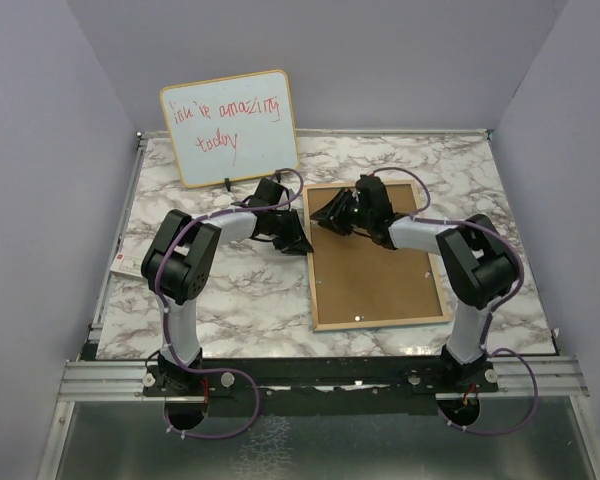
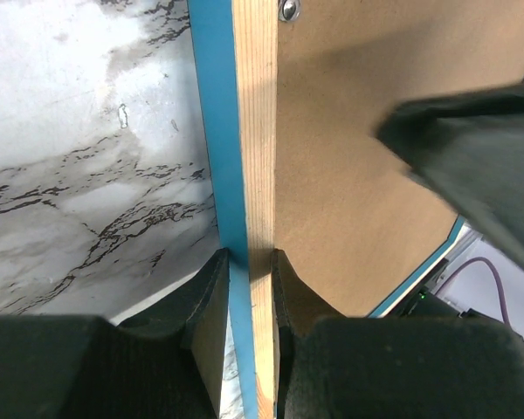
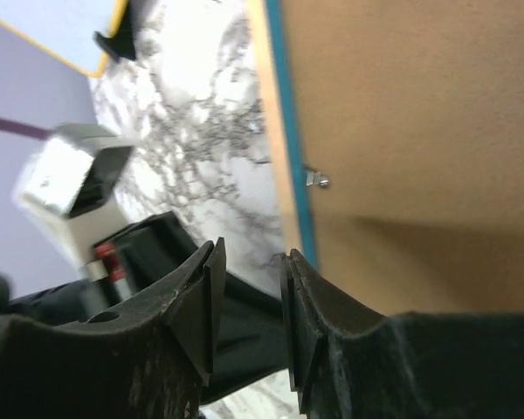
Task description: Put the photo into the frame
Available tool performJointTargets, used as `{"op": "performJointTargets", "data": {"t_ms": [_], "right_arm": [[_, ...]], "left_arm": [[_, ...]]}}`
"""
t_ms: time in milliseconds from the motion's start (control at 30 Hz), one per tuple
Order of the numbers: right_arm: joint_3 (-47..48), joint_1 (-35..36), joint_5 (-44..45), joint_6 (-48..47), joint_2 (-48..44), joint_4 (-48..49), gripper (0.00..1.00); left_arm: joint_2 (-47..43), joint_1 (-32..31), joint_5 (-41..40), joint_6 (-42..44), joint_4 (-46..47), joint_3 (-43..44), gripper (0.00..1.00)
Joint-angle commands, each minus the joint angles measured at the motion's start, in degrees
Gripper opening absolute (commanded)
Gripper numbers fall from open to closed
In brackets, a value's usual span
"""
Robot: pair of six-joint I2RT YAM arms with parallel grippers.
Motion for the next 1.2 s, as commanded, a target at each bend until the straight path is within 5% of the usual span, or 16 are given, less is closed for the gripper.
{"op": "performJointTargets", "data": {"t_ms": [0, 333, 600, 933, 1167], "right_arm": [[0.18, -0.43, 6.24, -3.64, -7.34, -7.35, 0.41], [5.28, -8.51, 20.19, -10.51, -14.71, -27.69, 0.41], [9.96, -16.72, 16.95, -12.95, -8.94, -28.4, 0.41], [19.89, -18.8, 10.76, -13.6, 6.33, -22.32, 0.45], [24.42, -19.39, 12.05, -10.89, 12.05, -22.37, 0.45]], "left_arm": [[3.01, 0.64, -9.16, 4.57, -7.62, -1.66, 0.24], [3.05, 1.17, -6.9, 7.23, -8.15, 3.21, 0.49], [4.06, 1.17, -5.12, 9.94, -8.52, 4.17, 0.48], [5.4, 1.17, -9.42, 15.27, -10.34, 2.58, 0.3], [4.48, 1.17, -9.92, 17.9, -10.91, 1.79, 0.28]]}}
